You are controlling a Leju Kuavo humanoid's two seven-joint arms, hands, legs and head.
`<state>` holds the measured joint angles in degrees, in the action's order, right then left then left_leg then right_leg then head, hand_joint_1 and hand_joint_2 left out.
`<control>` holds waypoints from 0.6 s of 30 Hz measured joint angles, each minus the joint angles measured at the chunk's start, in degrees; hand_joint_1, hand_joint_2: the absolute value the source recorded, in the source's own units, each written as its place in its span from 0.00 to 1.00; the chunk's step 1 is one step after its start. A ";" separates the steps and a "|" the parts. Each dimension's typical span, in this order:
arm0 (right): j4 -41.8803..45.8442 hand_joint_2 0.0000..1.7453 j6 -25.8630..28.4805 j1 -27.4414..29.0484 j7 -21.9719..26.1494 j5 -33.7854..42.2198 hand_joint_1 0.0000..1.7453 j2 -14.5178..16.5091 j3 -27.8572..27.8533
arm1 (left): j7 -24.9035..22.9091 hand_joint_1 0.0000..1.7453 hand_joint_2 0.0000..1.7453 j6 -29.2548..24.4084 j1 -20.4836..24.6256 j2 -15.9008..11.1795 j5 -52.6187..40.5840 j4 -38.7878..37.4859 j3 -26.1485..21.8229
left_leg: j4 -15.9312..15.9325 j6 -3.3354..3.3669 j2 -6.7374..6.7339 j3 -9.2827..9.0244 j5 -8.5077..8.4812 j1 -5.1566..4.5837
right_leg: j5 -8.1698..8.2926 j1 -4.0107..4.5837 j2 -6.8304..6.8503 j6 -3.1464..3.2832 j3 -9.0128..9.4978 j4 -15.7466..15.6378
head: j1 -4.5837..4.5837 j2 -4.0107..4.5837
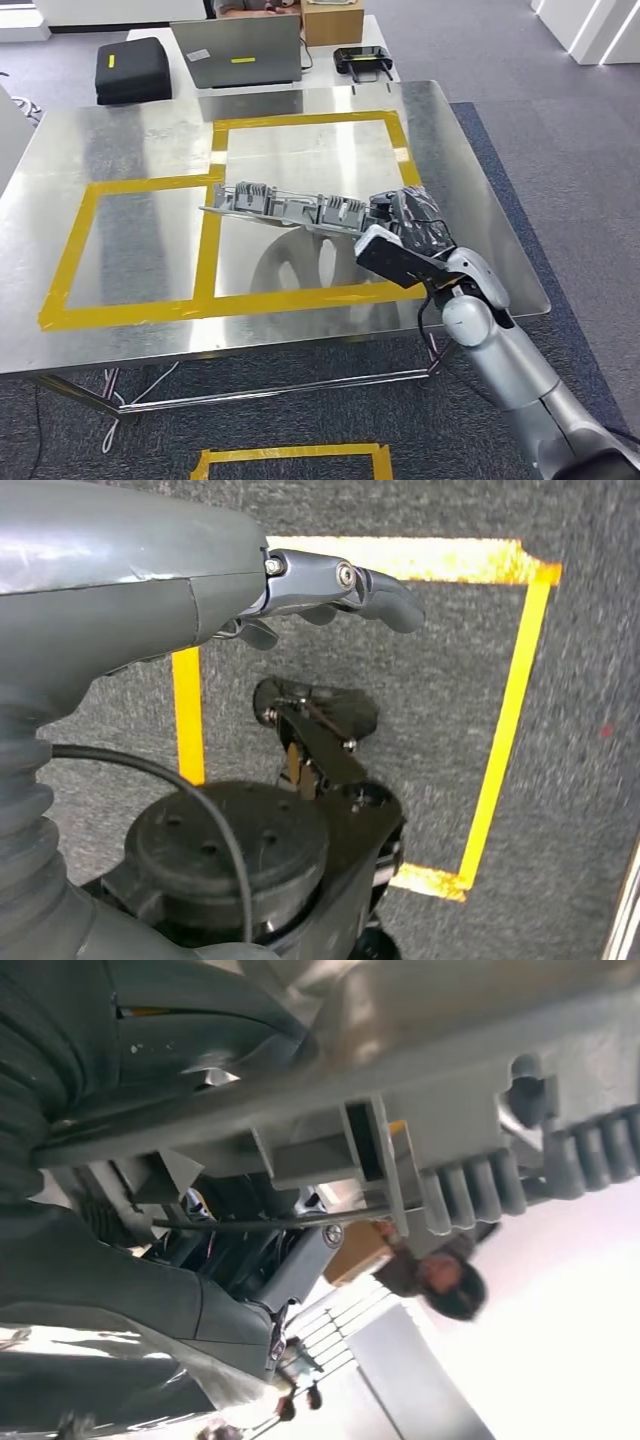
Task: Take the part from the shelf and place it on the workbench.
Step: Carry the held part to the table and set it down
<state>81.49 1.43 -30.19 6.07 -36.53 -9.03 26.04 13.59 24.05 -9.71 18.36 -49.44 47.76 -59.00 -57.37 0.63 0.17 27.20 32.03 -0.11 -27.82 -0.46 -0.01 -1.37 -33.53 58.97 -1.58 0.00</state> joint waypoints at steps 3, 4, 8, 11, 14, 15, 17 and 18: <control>-7.33 1.00 -1.31 -5.34 -2.22 -4.37 1.00 0.11 3.83 | 1.08 0.00 1.00 -0.22 1.16 -0.02 -1.56 0.00 -2.25 | 0.00 -0.01 0.00 -0.01 -0.01 0.00 | 0.00 0.01 -0.01 0.00 -0.01 0.01 | 0.00 0.00; -9.48 1.00 -1.88 -6.85 -2.90 -5.39 1.00 0.26 5.04 | 1.49 0.00 1.00 -0.51 1.53 -0.02 -2.13 0.00 -2.81 | 0.00 -0.01 0.00 -0.01 0.00 0.00 | 0.00 0.02 -0.01 0.00 -0.01 0.01 | 0.00 0.00; -17.64 1.00 -3.56 -11.22 -4.72 -8.55 1.00 1.57 9.24 | 2.65 0.00 1.00 -1.22 2.49 -0.02 -3.32 -0.01 -4.20 | 0.00 -0.01 -0.01 -0.01 0.00 0.01 | -0.01 0.03 -0.04 0.00 -0.02 0.01 | -0.01 0.00; -23.55 1.00 -4.95 -13.63 -5.34 -11.00 1.00 3.01 12.08 | 2.93 0.00 1.00 -0.50 2.62 -0.02 -3.04 -0.01 -4.27 | 0.00 -0.01 -0.01 0.00 0.00 0.01 | -0.01 0.03 -0.04 0.00 -0.02 0.01 | 0.00 0.00; -29.31 1.00 -6.31 -16.26 -5.41 -13.46 1.00 4.55 15.00 | 2.68 0.00 1.00 0.56 2.58 -0.06 -1.68 0.00 -4.08 | 0.00 -0.01 -0.01 0.00 0.00 0.01 | -0.01 0.02 -0.05 0.00 -0.01 0.01 | -0.01 0.00; -31.24 1.00 -6.44 -17.16 -5.35 -14.03 1.00 5.13 15.85 | 2.39 0.00 1.00 0.38 2.55 -0.08 -1.00 0.01 -3.91 | 0.00 -0.01 -0.01 -0.02 0.00 0.00 | -0.01 0.02 -0.06 0.00 0.00 0.01 | -0.01 0.00; -35.17 1.00 -6.36 -18.72 -5.13 -14.98 0.75 6.34 17.33 | 1.74 0.00 1.00 -0.45 2.47 -0.11 0.56 0.02 -3.42 | 0.00 -0.01 -0.02 -0.05 0.00 0.00 | 0.00 0.01 -0.07 0.00 0.04 0.01 | -0.01 0.00; -36.94 1.00 -6.23 -19.32 -5.00 -15.34 0.50 6.93 17.94 | 1.53 0.00 1.00 -0.85 2.42 -0.12 1.28 0.02 -3.12 | 0.00 -0.01 -0.02 -0.09 0.00 0.00 | 0.00 0.01 -0.07 0.00 0.07 0.01 | 0.00 0.00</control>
<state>44.56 -4.80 -49.51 1.07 -51.86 -2.09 43.98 15.12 23.20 -7.29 18.24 -48.16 47.78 -62.13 -57.37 0.61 0.15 27.11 32.04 -0.11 -27.82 -0.45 -0.07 -1.37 -33.46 58.98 -1.58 0.00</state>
